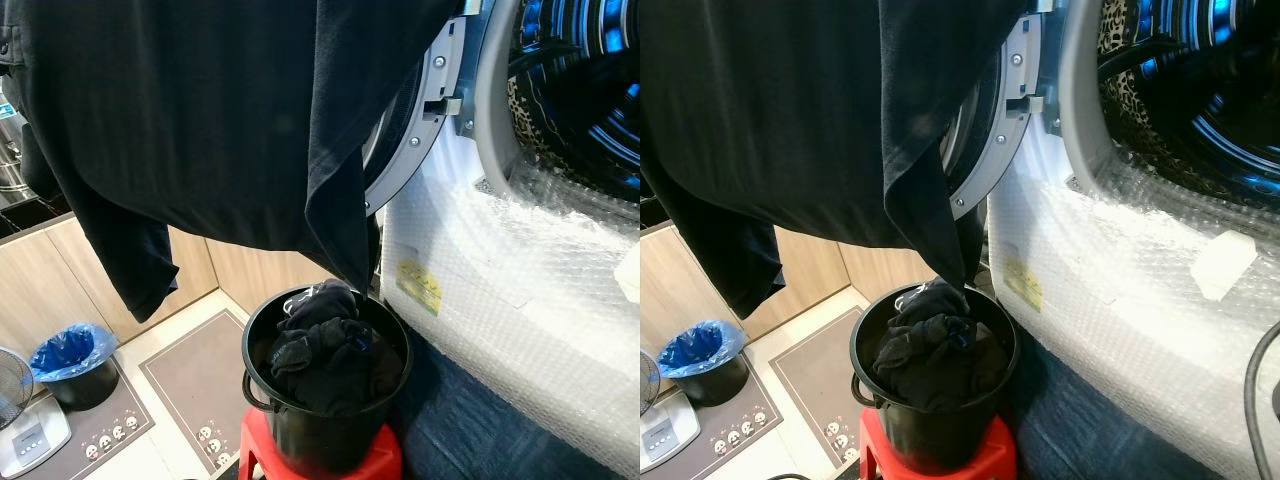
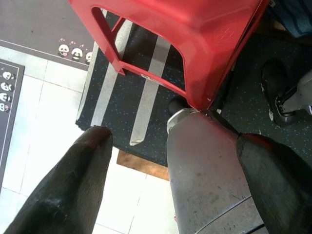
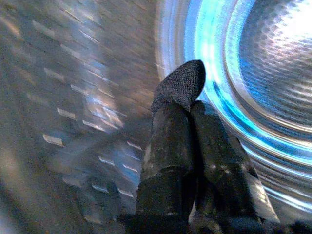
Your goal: Clothes washing
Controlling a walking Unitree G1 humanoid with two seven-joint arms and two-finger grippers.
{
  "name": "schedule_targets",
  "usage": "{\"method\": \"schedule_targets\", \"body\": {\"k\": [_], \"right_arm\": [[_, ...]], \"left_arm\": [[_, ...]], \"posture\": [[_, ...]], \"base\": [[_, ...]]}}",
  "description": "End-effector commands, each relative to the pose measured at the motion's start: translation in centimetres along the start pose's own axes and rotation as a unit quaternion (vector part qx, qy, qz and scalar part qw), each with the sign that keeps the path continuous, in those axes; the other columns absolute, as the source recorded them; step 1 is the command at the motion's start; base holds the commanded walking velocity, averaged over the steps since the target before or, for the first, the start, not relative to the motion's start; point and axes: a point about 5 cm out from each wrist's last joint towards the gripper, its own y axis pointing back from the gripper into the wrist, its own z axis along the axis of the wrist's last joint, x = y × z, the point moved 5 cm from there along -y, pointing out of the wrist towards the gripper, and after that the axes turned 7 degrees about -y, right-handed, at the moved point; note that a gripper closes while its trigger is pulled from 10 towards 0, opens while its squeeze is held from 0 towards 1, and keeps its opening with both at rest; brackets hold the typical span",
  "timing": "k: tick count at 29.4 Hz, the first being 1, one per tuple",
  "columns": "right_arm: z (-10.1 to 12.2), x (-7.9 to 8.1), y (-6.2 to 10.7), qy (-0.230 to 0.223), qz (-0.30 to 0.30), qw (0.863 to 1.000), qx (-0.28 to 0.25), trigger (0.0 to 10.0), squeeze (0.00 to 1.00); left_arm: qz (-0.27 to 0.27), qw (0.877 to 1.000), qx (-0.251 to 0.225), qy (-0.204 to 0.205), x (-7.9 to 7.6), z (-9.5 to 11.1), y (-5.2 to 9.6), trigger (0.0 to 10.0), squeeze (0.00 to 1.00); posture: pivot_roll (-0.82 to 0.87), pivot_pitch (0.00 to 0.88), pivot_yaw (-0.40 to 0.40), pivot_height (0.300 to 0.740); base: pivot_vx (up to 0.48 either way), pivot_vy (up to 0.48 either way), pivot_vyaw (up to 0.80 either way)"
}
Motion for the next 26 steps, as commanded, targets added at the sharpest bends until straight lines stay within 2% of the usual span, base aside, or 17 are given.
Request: {"method": "schedule_targets", "body": {"k": [1, 2, 4, 7, 8, 10, 12, 15, 23, 26], "right_arm": [[0.8, -1.0, -0.3, 0.044, -0.074, 0.996, -0.012, 10.0, 0.00], [0.8, -1.3, -0.3, 0.053, -0.094, 0.994, -0.012, 10.0, 0.00], [1.6, -2.8, 0.0, 0.101, -0.188, 0.977, -0.029, 10.0, 0.00], [1.1, -3.8, 0.2, 0.081, -0.248, 0.965, -0.021, 10.0, 0.00], [0.5, -3.8, 0.2, 0.079, -0.263, 0.962, -0.007, 10.0, 1.00], [-0.1, -3.8, 0.2, 0.066, -0.271, 0.960, 0.001, 10.0, 1.00], [-0.3, -4.3, 0.4, 0.073, -0.298, 0.952, 0.001, 10.0, 1.00], [-0.3, -4.4, 0.4, 0.080, -0.310, 0.947, -0.002, 10.0, 1.00], [0.0, -3.7, 0.3, 0.080, -0.300, 0.950, -0.010, 10.0, 1.00], [0.2, -2.6, -0.2, 0.060, -0.249, 0.966, -0.025, 10.0, 1.00]], "left_arm": [[-0.013, 1.000, 0.022, 0.003, -0.9, -1.3, 0.2, 10.0, 0.00], [-0.013, 1.000, 0.022, 0.004, -0.9, -1.3, 0.2, 10.0, 0.00], [-0.011, 1.000, 0.023, 0.007, -0.9, -1.3, 0.1, 10.0, 0.00], [-0.010, 1.000, 0.022, 0.007, -0.9, -1.2, 0.1, 10.0, 0.00], [-0.010, 1.000, 0.022, 0.009, -0.8, -1.2, 0.1, 10.0, 0.00], [-0.010, 1.000, 0.022, 0.009, -0.8, -1.1, 0.1, 10.0, 0.00], [-0.009, 1.000, 0.022, 0.009, -0.8, -1.1, 0.1, 10.0, 0.00], [-0.009, 1.000, 0.022, 0.008, -0.7, -1.0, 0.1, 10.0, 0.00], [-0.008, 1.000, 0.021, 0.002, -0.4, -0.9, 0.1, 10.0, 0.00], [-0.008, 1.000, 0.020, 0.001, -0.3, -0.8, 0.1, 10.0, 0.00]], "posture": [[-0.12, 0.000, 0.013, 0.740], [-0.12, 0.000, 0.013, 0.740], [-0.12, 0.000, 0.013, 0.740], [-0.12, 0.000, 0.011, 0.740], [-0.12, 0.000, 0.010, 0.740], [-0.12, 0.000, 0.013, 0.740], [-0.12, 0.000, 0.014, 0.740], [-0.12, 0.000, 0.017, 0.740], [-0.12, 0.000, 0.027, 0.740], [-0.12, 0.000, 0.028, 0.740]], "base": [[0.000, 0.000, 0.00], [0.000, 0.000, 0.00], [0.000, 0.000, 0.00], [0.000, 0.000, 0.00], [0.000, 0.000, 0.00], [0.000, 0.000, 0.00], [0.000, 0.000, 0.00], [0.000, 0.000, 0.00], [0.000, 0.000, 0.00], [0.000, 0.000, 0.00]]}}
